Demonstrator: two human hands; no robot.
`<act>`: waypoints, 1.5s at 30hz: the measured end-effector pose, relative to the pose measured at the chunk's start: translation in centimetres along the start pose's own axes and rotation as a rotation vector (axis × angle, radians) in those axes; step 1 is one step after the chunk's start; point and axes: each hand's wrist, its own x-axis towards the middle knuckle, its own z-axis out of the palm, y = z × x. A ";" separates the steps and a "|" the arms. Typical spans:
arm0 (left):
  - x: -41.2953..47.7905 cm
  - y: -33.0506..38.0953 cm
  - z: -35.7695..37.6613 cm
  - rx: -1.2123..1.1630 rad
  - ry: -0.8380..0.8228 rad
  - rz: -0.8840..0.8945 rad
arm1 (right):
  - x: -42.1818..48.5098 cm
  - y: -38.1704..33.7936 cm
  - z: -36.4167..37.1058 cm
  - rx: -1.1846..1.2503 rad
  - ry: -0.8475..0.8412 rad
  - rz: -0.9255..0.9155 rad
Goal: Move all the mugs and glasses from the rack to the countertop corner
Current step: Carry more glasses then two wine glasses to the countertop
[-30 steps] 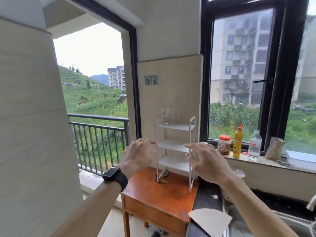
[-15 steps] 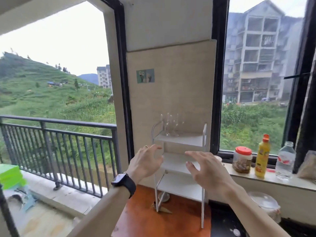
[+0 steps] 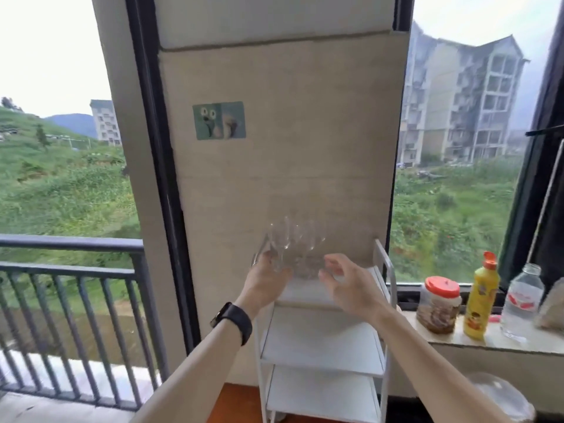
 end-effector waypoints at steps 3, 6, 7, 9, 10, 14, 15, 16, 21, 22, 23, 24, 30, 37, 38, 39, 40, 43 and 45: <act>2.5 -0.6 0.8 -0.129 -0.012 -0.011 | 3.7 0.5 1.8 0.119 -0.001 0.121; 3.7 -0.7 1.7 -0.192 0.000 -0.026 | 6.3 1.5 3.5 0.191 0.017 0.206; 4.1 -0.7 1.9 -0.214 0.009 -0.019 | 7.0 1.8 4.0 0.202 0.021 0.221; 4.7 -0.8 2.4 -0.283 0.026 -0.029 | 8.2 2.3 4.7 0.276 0.014 0.236; 5.0 -0.8 2.5 -0.318 0.030 -0.039 | 8.9 2.5 5.0 0.339 0.002 0.234; 6.2 -1.3 2.8 -0.428 0.032 -0.016 | 10.5 2.6 5.5 0.510 -0.087 0.162; 6.3 -1.4 2.9 -0.440 0.039 -0.008 | 10.6 2.5 5.4 0.529 -0.092 0.144; 6.4 -1.5 2.9 -0.448 0.041 -0.009 | 10.6 2.5 5.3 0.548 -0.094 0.132; 6.0 -1.7 2.6 -0.475 -0.014 0.023 | 9.3 2.0 4.2 0.565 -0.059 0.102; 5.8 -1.7 2.5 -0.468 -0.026 0.037 | 8.7 2.0 3.9 0.561 -0.043 0.102; 5.5 -1.5 2.3 -0.459 -0.036 0.056 | 8.0 1.8 3.5 0.565 -0.026 0.105; 5.1 -1.4 2.1 -0.444 -0.046 0.078 | 7.1 1.8 3.1 0.577 -0.007 0.112; 1.6 -0.6 1.4 -0.394 -0.136 0.192 | 0.7 1.9 0.5 0.595 0.086 0.083; -4.2 0.2 4.9 -0.422 -0.387 0.311 | -9.7 4.7 -2.5 0.587 0.264 0.171; -5.0 0.4 6.0 -0.414 -0.430 0.324 | -11.2 5.4 -2.8 0.575 0.291 0.197; -5.7 0.6 7.2 -0.399 -0.470 0.340 | -12.7 6.3 -3.2 0.560 0.316 0.222; -6.6 0.8 8.5 -0.377 -0.506 0.357 | -14.2 7.2 -3.5 0.543 0.343 0.249; -9.7 1.7 12.9 -0.350 -0.615 0.383 | -19.2 10.2 -5.3 0.513 0.442 0.354; -12.3 2.6 16.1 -0.337 -0.694 0.407 | -22.9 11.8 -7.1 0.502 0.519 0.406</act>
